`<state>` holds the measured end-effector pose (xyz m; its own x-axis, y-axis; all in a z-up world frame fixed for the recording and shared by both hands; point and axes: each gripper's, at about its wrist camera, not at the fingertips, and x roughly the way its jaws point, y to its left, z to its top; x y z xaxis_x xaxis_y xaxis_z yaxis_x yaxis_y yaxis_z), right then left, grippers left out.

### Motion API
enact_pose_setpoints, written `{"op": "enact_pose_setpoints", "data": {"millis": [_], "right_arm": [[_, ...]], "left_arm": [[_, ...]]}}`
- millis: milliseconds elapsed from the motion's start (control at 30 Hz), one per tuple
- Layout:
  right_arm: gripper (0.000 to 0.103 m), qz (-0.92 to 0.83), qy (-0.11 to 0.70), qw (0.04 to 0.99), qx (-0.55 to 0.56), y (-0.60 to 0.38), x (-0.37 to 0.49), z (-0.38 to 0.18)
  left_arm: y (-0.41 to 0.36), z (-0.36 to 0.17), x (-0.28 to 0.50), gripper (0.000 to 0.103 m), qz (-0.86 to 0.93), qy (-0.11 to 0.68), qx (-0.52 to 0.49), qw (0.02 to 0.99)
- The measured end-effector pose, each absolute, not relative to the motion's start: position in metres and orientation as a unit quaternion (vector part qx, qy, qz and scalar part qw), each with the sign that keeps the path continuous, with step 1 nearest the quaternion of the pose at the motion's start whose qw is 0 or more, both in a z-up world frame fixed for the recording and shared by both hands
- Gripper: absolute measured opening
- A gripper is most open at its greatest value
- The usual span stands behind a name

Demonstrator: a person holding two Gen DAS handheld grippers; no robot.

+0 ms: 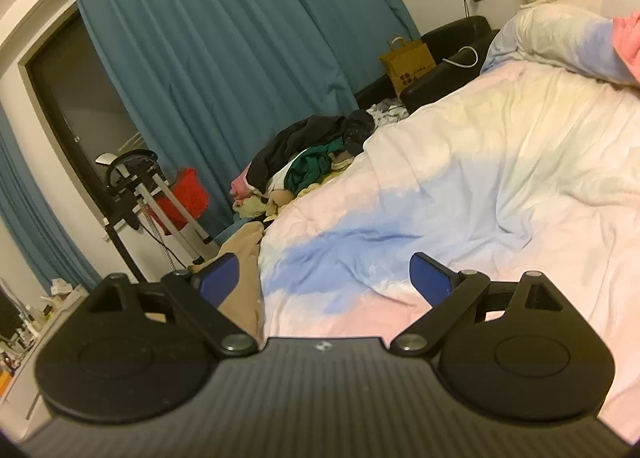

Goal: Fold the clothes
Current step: 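Grasp the opposite side edge with the left gripper and fold it over the body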

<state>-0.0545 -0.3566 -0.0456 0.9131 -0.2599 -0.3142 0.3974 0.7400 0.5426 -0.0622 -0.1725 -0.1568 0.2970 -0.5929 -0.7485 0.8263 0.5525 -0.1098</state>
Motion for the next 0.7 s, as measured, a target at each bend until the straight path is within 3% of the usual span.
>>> {"op": "enact_pose_setpoints", "data": {"millis": [33, 67, 133, 267, 533, 700], "right_arm": [[0.093, -0.176, 0.112, 0.926, 0.314, -0.356, -0.053, -0.047], [0.093, -0.175, 0.114, 0.926, 0.315, -0.356, -0.052, -0.048], [0.093, -0.177, 0.121, 0.924, 0.318, -0.356, -0.050, -0.050], [0.093, -0.179, 0.128, 0.920, 0.324, -0.357, -0.049, -0.054], [0.093, -0.171, 0.149, 0.924, 0.306, -0.346, -0.040, -0.055], [0.093, -0.159, 0.172, 0.925, 0.298, -0.336, -0.030, -0.057]], "left_arm": [[-0.173, -0.159, -0.062, 0.040, -0.445, 0.385, 0.153, 0.794], [-0.171, -0.161, -0.060, 0.023, -0.440, 0.384, 0.155, 0.797], [-0.166, -0.159, -0.057, 0.007, -0.435, 0.382, 0.148, 0.802], [-0.142, -0.137, -0.053, 0.005, -0.445, 0.376, 0.099, 0.807], [-0.026, -0.069, -0.041, 0.005, -0.439, 0.412, -0.107, 0.791], [0.044, -0.075, -0.031, 0.005, -0.377, 0.466, -0.206, 0.773]]}}
